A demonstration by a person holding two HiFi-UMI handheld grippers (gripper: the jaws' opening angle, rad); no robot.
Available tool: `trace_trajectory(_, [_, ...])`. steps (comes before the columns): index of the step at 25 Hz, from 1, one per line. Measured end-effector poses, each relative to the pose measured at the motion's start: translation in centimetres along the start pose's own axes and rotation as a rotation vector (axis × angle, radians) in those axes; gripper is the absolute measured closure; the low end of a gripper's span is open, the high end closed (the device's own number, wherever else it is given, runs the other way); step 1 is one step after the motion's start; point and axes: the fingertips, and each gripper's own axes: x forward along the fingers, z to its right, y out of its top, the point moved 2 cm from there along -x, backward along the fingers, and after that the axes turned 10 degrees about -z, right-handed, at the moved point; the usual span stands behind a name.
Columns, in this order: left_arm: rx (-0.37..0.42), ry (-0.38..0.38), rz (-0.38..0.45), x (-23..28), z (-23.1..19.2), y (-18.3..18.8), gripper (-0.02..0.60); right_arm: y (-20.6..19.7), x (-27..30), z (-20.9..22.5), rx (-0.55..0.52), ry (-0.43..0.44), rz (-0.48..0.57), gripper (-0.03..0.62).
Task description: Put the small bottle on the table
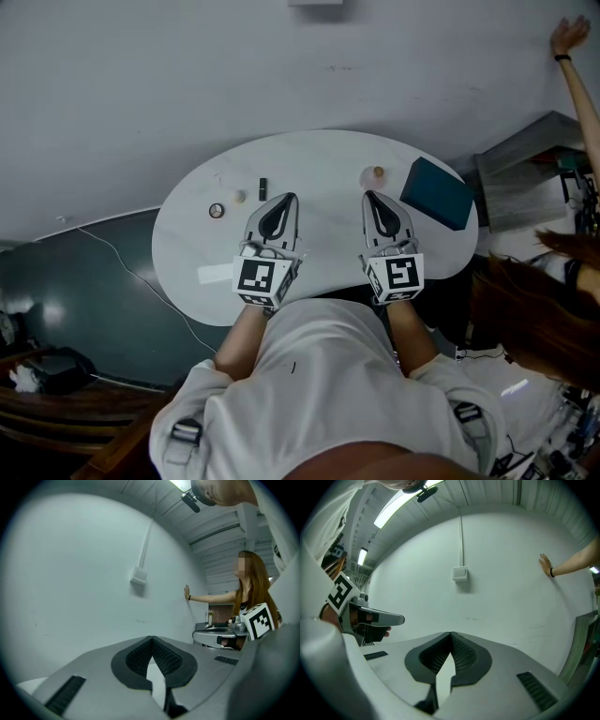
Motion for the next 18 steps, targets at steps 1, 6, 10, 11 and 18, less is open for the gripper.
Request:
trace_trajectory(1, [0.000, 0.000, -0.001, -0.02, 0.02, -0.03, 0.569, -0.01, -0.04, -0.01, -0.001, 0.000, 0.000, 0.595])
trace_trajectory(6, [0.004, -0.003, -0.004, 0.07, 0.26, -0.12, 0.569, -0.20, -0.14, 0.03, 0.002, 0.005, -0.001, 0.596])
trace_trajectory(10, [0.008, -0.011, -0.011, 0.27, 0.70, -0.24, 0.569, -0.35, -0.28, 0.22, -0.002, 0.003, -0.005, 0.597])
trace_trajectory(11, [0.009, -0.013, -0.012, 0.34, 0.80, -0.29, 0.569, -0.41, -0.28, 0.31, -0.003, 0.002, -0.005, 0.597])
trace_trajectory(18, [0.014, -0.019, -0.026, 0.75, 0.99, -0.60, 0.569, -0.79, -0.25, 0.90, 0.004, -0.010, -0.015, 0.597])
